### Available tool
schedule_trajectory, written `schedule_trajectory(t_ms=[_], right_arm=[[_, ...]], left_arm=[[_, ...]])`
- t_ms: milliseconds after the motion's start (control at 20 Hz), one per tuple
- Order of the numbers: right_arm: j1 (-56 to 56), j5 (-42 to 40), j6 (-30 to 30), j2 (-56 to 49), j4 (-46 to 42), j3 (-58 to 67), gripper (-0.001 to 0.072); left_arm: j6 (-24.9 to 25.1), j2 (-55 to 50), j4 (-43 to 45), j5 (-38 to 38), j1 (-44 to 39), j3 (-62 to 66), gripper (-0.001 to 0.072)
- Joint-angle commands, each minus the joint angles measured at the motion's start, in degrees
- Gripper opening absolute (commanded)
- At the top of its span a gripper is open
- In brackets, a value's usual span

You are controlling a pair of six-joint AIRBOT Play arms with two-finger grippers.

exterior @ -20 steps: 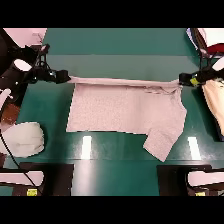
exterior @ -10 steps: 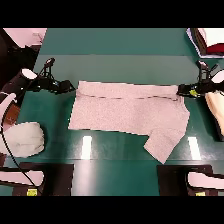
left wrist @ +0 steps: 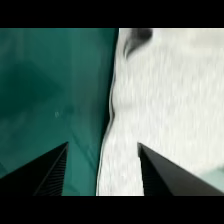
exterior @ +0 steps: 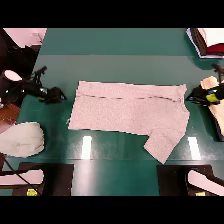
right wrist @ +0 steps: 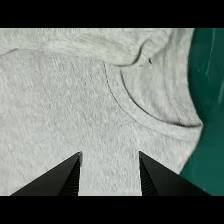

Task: Fold the shirts.

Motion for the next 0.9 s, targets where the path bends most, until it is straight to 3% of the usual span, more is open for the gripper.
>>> schedule_trajectory(t_ms=[0, 250, 650, 700, 750, 800, 850], right_arm=[[-3.2, 3.1, -0.8, 6.1, 0.6, 0.0, 0.0409], [-2.6, 3.1, -0.8, 9.2, 0.5, 0.0, 0.0409], [0.0, 3.2, -0.8, 9.3, 0.6, 0.0, 0.0409], [0.0, 3.2, -0.8, 9.3, 0.5, 0.0, 0.0409], [0.0, 3.2, -0.8, 9.3, 0.5, 0.0, 0.0409], [-0.1, 3.4, -0.8, 9.3, 0.5, 0.0, 0.0409], [0.0, 3.4, -0.8, 9.3, 0.5, 0.0, 0.0409]], left_arm=[[2.7, 3.8, -0.7, -5.9, 1.7, -9.4, 0.0516], [5.1, 5.6, -5.4, -0.8, 1.7, -20.2, 0.0516], [4.4, 5.6, -5.9, 0.2, 1.1, -21.6, 0.0514], [4.4, 5.6, -5.4, 0.2, 0.0, -21.6, 0.0474], [4.5, 5.6, -5.2, 0.1, -1.4, -21.6, 0.036], [4.5, 5.6, -5.0, 0.5, -3.2, -21.6, 0.0291], [4.4, 5.6, -5.0, 0.9, -4.8, -21.6, 0.0295]])
